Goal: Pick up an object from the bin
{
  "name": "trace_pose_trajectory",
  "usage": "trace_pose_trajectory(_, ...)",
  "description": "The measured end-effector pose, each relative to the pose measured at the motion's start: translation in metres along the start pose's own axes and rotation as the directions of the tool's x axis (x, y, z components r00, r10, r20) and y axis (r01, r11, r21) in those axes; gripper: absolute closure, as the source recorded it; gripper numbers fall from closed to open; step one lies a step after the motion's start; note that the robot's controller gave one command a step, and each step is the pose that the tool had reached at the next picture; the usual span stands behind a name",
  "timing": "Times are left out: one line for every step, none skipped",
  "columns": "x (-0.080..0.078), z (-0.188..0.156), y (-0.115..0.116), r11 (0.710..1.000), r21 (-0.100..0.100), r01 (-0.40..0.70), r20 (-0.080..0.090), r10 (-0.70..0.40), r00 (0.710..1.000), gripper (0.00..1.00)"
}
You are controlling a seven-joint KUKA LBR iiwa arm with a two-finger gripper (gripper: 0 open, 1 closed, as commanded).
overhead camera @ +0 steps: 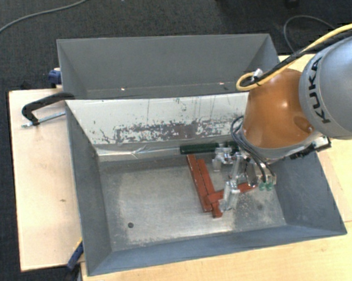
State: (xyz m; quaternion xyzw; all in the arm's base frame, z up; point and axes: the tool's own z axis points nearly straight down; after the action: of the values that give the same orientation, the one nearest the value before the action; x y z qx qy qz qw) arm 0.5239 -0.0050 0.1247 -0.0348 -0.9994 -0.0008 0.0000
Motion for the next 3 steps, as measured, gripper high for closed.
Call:
trace_pose_trajectory(-0.0108, 0.0571, -0.0649, 1.0, 0.004, 0.007, -0.004, -0.007, 1.0, 0.0)
trace_pose_trajectory(-0.0118, 0.054, -0.0603, 1.0, 0.0, 0.011, 0.0, -0.011, 1.0, 1.0)
trace_pose_trajectory(-0.0119, 0.0539, -0.0602, 1.0, 0.0, 0.012, 0.0, -0.012, 1.0, 0.0)
